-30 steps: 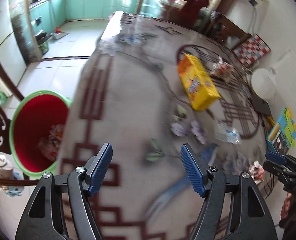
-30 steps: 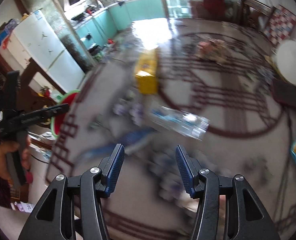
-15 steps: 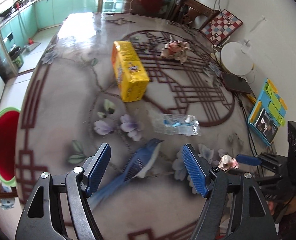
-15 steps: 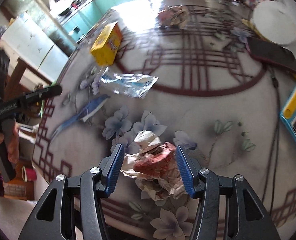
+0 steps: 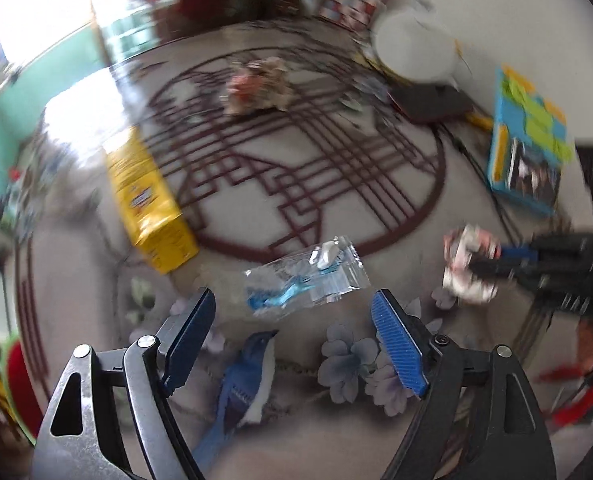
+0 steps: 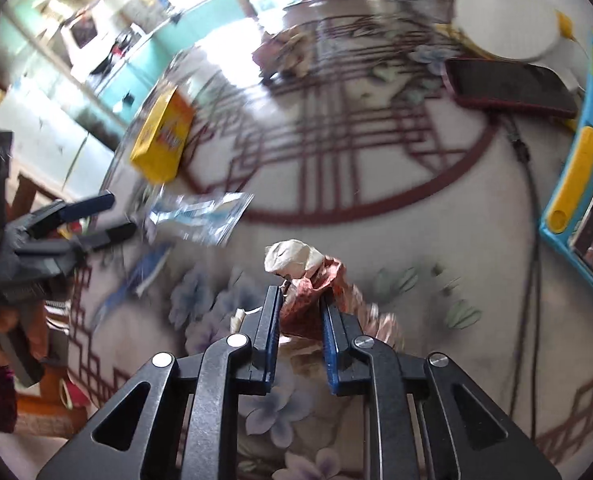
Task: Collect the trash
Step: 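Grasp the crumpled red-white paper with the right tool while the left tool grasps the clear wrapper, then carry the wrapper and paper over the red bucket and open both tools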
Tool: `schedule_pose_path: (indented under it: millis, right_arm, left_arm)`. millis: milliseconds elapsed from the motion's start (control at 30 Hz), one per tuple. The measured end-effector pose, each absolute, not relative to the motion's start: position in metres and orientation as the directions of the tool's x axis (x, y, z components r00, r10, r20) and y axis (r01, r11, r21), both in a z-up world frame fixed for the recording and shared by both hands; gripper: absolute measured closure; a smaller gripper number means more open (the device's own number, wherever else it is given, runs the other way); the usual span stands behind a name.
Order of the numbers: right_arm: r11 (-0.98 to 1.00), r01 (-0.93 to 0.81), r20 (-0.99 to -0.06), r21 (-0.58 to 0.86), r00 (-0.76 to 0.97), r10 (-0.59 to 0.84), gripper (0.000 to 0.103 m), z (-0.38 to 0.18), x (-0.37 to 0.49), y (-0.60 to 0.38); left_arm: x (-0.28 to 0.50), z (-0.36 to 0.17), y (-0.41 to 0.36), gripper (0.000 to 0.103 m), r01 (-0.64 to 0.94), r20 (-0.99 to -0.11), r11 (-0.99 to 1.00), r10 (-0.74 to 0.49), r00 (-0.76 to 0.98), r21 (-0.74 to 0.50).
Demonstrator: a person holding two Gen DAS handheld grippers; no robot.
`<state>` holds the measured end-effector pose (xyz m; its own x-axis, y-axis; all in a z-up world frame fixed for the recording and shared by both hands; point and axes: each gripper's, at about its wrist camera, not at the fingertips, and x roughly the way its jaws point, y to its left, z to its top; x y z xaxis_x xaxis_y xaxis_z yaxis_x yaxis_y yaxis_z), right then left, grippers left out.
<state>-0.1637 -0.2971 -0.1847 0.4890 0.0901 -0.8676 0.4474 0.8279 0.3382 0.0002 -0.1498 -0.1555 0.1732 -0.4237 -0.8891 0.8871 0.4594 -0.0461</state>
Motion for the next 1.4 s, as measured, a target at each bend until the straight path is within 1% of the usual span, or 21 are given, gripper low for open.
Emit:
schedule_pose_path:
  millis: [67,133,233,267,300,333,367,433,467,533,667,767,867,1400]
  right_arm:
    - [0.823,0.456,-0.865,0.339,0.496,0.082,0.090,-0.182,-0.166,-0.304]
    - [0.817,0.461,-0.862,0.346,0.501,0.082,0.091,-0.183,-0.167,-0.309]
    - [0.799,0.472,-0.855,0.372,0.509,0.098,0.091,-0.184,-0.169,-0.314]
    - [0.795,0.473,-0.853,0.379,0.511,0.103,0.091,-0.184,-0.169,-0.314]
    - [0.792,0.474,-0.851,0.386,0.514,0.107,0.091,-0.185,-0.169,-0.314]
    - [0.790,0.474,-0.850,0.390,0.516,0.110,0.090,-0.185,-0.169,-0.315]
    - [0.787,0.473,-0.848,0.397,0.518,0.116,0.090,-0.186,-0.168,-0.314]
    - [0.783,0.471,-0.844,0.407,0.522,0.125,0.090,-0.187,-0.168,-0.312]
    - [0.782,0.468,-0.842,0.411,0.523,0.129,0.090,-0.187,-0.167,-0.311]
    - [0.783,0.462,-0.839,0.417,0.527,0.136,0.090,-0.187,-0.164,-0.309]
    - [0.787,0.447,-0.829,0.426,0.542,0.141,0.090,-0.182,-0.158,-0.305]
    - [0.791,0.438,-0.825,0.428,0.546,0.144,0.090,-0.181,-0.153,-0.300]
    - [0.792,0.428,-0.821,0.435,0.550,0.153,0.090,-0.179,-0.148,-0.296]
    - [0.834,0.343,-0.801,0.432,0.570,0.181,0.090,-0.160,-0.116,-0.260]
  left_arm:
    - [-0.002,-0.162,-0.164,0.022,0.924,-0.899,0.383,-0.404,0.167,0.000]
    - [-0.002,-0.173,-0.177,0.022,0.945,-0.917,0.326,-0.371,0.146,0.019]
    - [-0.003,-0.190,-0.191,0.023,0.955,-0.941,0.292,-0.304,0.152,0.060]
    - [-0.003,-0.196,-0.194,0.027,0.955,-0.946,0.289,-0.283,0.157,0.072]
    - [-0.004,-0.199,-0.196,0.040,0.955,-0.949,0.288,-0.277,0.153,0.070]
    - [-0.005,-0.203,-0.197,0.049,0.955,-0.953,0.291,-0.269,0.140,0.058]
    - [-0.005,-0.207,-0.198,0.061,0.954,-0.959,0.299,-0.258,0.121,0.040]
    - [-0.004,-0.206,-0.197,0.072,0.946,-0.954,0.325,-0.282,0.101,0.004]
    - [-0.003,-0.206,-0.197,0.086,0.941,-0.955,0.340,-0.278,0.101,0.001]
    - [-0.002,-0.199,-0.195,0.091,0.924,-0.948,0.384,-0.295,0.118,-0.004]
    - [0.001,-0.171,-0.179,0.093,0.869,-0.911,0.487,-0.393,0.128,-0.088]
    - [-0.005,-0.147,-0.164,0.093,0.843,-0.868,0.526,-0.463,0.179,-0.107]
    - [-0.009,-0.132,-0.148,0.093,0.820,-0.844,0.559,-0.494,0.209,-0.124]
    - [0.008,-0.122,-0.085,0.093,0.720,-0.825,0.678,-0.487,0.288,-0.149]
